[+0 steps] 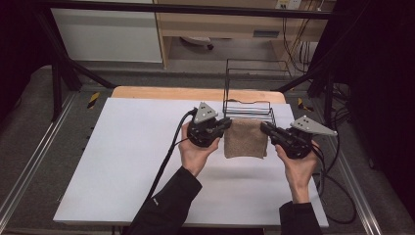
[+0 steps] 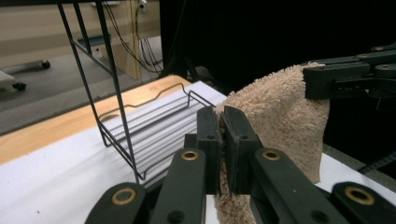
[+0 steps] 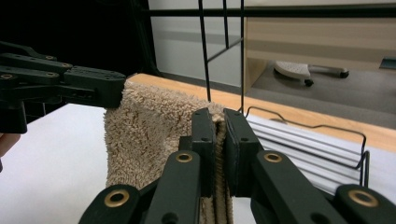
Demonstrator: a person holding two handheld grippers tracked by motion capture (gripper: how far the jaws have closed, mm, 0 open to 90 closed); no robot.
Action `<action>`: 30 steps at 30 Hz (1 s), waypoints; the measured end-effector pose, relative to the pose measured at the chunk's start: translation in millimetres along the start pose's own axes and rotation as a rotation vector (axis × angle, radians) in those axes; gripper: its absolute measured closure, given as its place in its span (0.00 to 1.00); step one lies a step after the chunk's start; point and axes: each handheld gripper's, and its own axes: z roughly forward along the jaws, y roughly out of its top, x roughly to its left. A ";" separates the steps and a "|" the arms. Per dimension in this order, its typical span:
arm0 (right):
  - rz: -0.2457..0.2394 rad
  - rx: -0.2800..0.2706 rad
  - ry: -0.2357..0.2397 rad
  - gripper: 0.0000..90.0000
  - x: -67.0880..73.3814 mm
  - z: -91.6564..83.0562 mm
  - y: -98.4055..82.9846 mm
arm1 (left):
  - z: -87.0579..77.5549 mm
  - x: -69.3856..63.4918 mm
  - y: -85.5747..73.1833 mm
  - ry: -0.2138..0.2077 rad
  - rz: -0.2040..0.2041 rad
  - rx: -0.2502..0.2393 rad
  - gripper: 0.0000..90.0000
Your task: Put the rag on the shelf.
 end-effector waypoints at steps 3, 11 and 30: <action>-0.006 -0.016 -0.001 0.93 0.8 -0.9 6.7 | -1.3 1.3 6.5 0.003 0.001 -0.018 0.95; -0.018 -0.059 -0.027 0.93 1.5 -2.1 23.7 | -2.5 3.6 23.9 0.005 0.015 -0.051 0.95; -0.058 -0.127 -0.070 0.93 -3.0 -3.3 67.4 | 0.9 11.3 69.9 0.002 0.028 -0.120 0.95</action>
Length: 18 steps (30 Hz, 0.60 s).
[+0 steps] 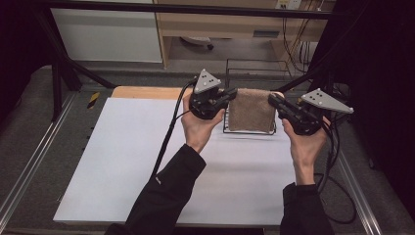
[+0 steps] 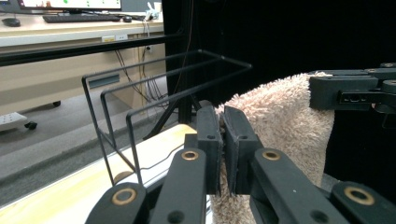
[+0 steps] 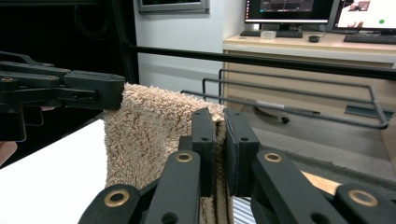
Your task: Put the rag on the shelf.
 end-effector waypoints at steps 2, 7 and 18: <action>-0.007 -0.008 -0.008 0.93 -1.5 0.6 3.8 | 1.6 0.0 4.1 0.003 0.004 -0.008 0.95; -0.014 -0.024 -0.022 0.93 -4.7 3.4 12.4 | 4.5 1.9 11.4 0.006 0.004 -0.024 0.95; -0.024 -0.063 -0.042 0.93 -9.6 6.9 34.0 | 11.0 5.7 28.8 0.011 0.003 -0.083 0.95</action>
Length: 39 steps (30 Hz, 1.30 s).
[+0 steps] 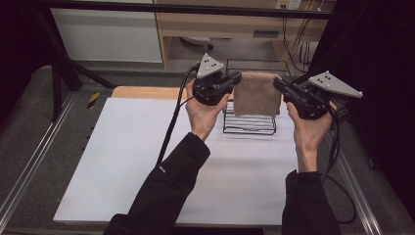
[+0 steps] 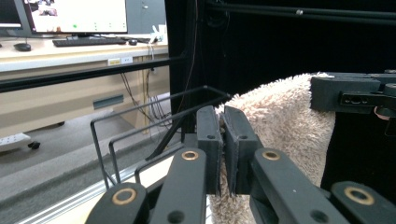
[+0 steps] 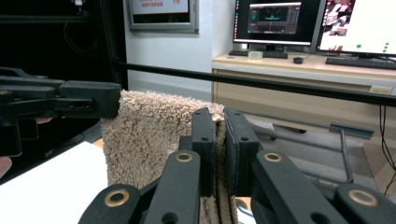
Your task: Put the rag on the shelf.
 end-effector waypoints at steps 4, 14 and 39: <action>-0.011 -0.009 -0.011 0.93 -1.9 1.4 9.1 | 4.4 1.1 7.1 0.006 0.011 -0.012 0.95; -0.017 -0.020 -0.038 0.93 -12.8 10.8 25.8 | 17.6 6.1 23.3 0.007 0.025 -0.024 0.95; -0.007 -0.045 -0.064 0.93 -32.6 49.1 47.9 | 46.5 31.3 50.7 0.056 0.043 -0.033 0.95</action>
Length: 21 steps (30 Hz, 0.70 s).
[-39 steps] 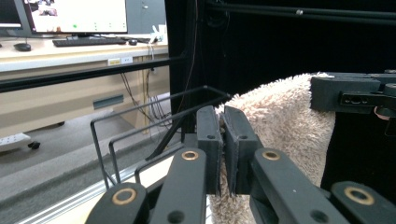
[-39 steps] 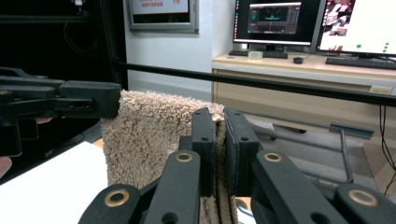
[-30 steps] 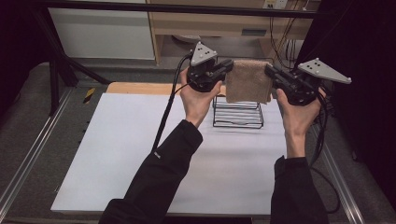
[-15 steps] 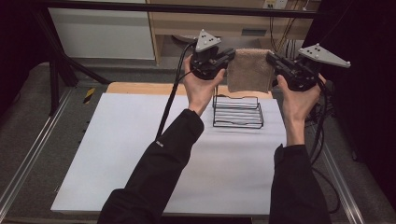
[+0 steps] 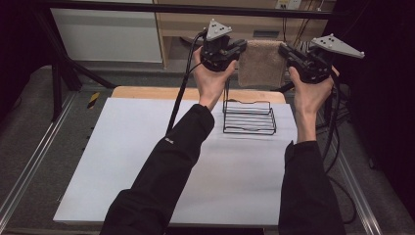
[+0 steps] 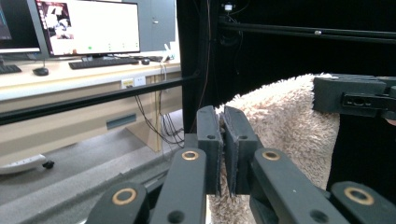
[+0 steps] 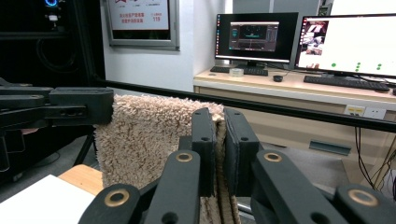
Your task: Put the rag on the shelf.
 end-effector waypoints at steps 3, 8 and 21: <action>-0.004 0.000 -0.005 0.93 -2.6 5.0 0.9 | 4.3 1.2 -0.1 0.003 -0.001 0.002 0.95; -0.008 0.003 -0.005 0.93 -6.4 12.4 0.0 | 10.0 4.9 0.2 0.021 0.026 0.008 0.95; 0.005 -0.002 -0.016 0.93 -17.0 26.9 -1.4 | 27.2 9.7 5.2 0.044 0.059 0.025 0.95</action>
